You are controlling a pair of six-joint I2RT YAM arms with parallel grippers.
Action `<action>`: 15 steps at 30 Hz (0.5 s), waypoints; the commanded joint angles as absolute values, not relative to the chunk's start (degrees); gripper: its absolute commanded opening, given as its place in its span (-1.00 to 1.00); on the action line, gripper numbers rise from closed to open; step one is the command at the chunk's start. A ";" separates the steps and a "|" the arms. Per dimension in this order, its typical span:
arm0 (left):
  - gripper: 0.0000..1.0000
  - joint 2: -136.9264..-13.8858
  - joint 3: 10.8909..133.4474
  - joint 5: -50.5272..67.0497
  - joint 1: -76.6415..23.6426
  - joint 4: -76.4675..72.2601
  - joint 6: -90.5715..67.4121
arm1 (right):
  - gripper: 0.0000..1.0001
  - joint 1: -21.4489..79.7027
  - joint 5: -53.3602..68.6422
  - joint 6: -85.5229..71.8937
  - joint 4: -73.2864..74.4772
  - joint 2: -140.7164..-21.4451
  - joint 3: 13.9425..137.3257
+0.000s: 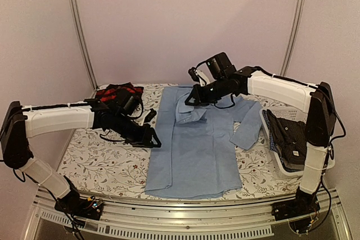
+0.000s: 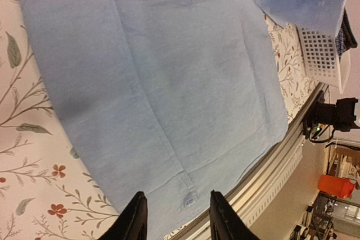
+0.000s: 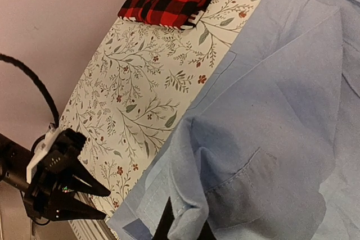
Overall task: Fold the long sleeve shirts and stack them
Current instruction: Fold the flattened shirt at the center of the board, then fold the sleeve of the 1/3-folded shirt.
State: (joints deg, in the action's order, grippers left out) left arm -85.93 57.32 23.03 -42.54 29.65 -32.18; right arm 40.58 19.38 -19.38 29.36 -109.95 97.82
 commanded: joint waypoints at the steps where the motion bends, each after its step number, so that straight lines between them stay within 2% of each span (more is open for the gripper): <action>1: -0.22 -83.24 54.19 22.03 -37.69 26.19 -33.25 | -0.98 44.01 25.16 -21.64 28.91 -114.93 98.63; 6: -0.06 -83.15 51.61 23.63 -35.79 22.75 -33.49 | -0.57 46.38 28.73 -23.26 28.11 -118.66 99.23; 9: 0.02 -84.07 50.58 24.91 -35.69 20.97 -33.57 | -0.10 46.85 28.29 -23.16 28.02 -118.58 99.20; 13: 0.05 -85.56 49.37 25.71 -35.74 18.95 -33.78 | 0.14 46.85 23.90 -22.53 28.45 -116.37 96.69; 15: 0.06 -86.25 49.16 25.60 -35.70 18.11 -33.92 | 0.19 46.85 21.30 -22.12 28.86 -115.13 95.11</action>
